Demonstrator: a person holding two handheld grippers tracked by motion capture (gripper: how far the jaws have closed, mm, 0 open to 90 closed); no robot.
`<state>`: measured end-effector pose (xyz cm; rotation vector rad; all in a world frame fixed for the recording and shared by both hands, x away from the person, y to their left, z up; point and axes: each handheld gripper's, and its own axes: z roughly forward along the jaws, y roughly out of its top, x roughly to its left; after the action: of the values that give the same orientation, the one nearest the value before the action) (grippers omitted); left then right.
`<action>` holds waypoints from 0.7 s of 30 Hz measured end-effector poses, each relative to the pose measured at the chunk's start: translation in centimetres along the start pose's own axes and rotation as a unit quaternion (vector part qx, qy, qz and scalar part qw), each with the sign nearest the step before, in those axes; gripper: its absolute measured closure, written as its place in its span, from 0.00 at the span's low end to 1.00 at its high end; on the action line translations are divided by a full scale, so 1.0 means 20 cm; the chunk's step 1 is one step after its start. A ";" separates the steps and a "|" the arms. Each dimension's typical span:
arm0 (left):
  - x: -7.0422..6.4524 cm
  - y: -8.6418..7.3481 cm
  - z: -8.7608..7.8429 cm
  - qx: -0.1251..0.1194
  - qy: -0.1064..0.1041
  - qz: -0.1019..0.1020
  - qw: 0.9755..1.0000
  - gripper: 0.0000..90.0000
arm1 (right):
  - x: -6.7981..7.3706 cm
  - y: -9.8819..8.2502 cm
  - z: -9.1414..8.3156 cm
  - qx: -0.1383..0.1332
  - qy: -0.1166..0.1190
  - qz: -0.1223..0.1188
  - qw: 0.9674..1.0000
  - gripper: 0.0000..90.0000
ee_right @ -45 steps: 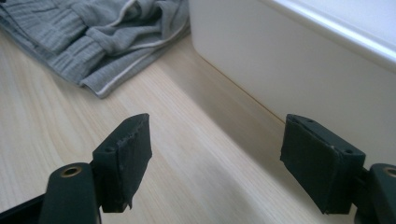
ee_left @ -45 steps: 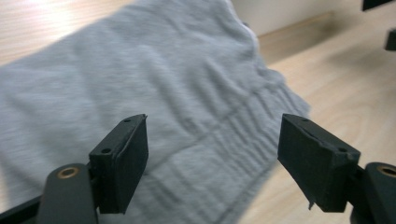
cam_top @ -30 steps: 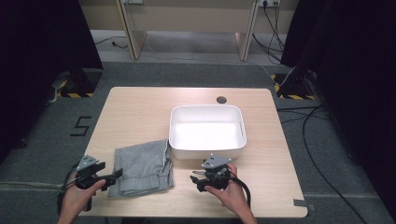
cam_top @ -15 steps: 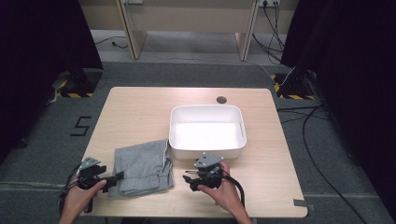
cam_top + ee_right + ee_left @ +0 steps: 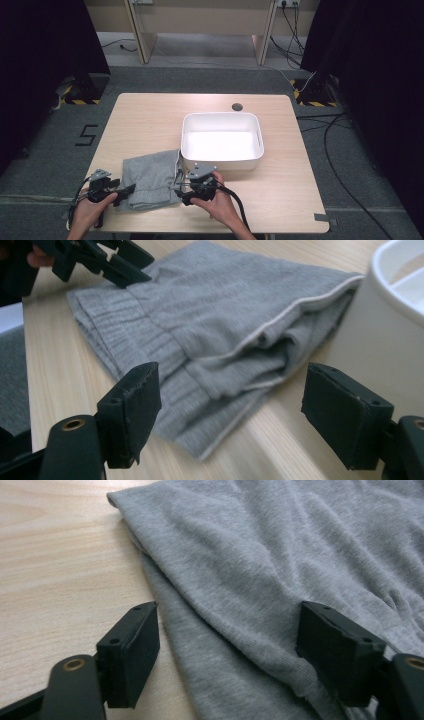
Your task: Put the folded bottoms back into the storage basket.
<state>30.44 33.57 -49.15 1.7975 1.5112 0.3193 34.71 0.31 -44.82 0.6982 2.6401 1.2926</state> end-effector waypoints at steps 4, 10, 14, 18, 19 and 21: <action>-0.01 -0.01 0.01 -0.005 0.000 0.012 1.000 0.34 | 0.00 0.02 0.07 -0.005 0.004 0.024 1.000 0.26; -0.03 -0.01 0.01 -0.007 -0.001 0.028 1.000 0.43 | 0.00 0.02 0.17 -0.001 -0.014 0.046 0.999 0.22; -0.04 -0.02 0.01 -0.008 -0.001 0.036 0.999 0.49 | -0.01 0.02 0.22 0.002 -0.016 0.070 0.997 0.20; -0.05 -0.02 0.02 -0.012 0.000 0.041 0.999 0.55 | -0.03 0.01 0.25 0.003 -0.019 0.083 0.996 0.17; -0.05 -0.02 0.02 -0.012 -0.001 0.042 0.999 0.56 | -0.03 0.01 0.26 0.003 -0.016 0.084 0.996 0.17; -0.05 -0.02 0.02 -0.012 -0.004 0.042 0.999 0.58 | -0.04 0.01 0.27 0.005 -0.013 0.087 0.996 0.17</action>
<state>29.99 32.44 -49.41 1.8444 1.4230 0.3699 37.02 3.89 -48.11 0.9574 2.6173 1.3016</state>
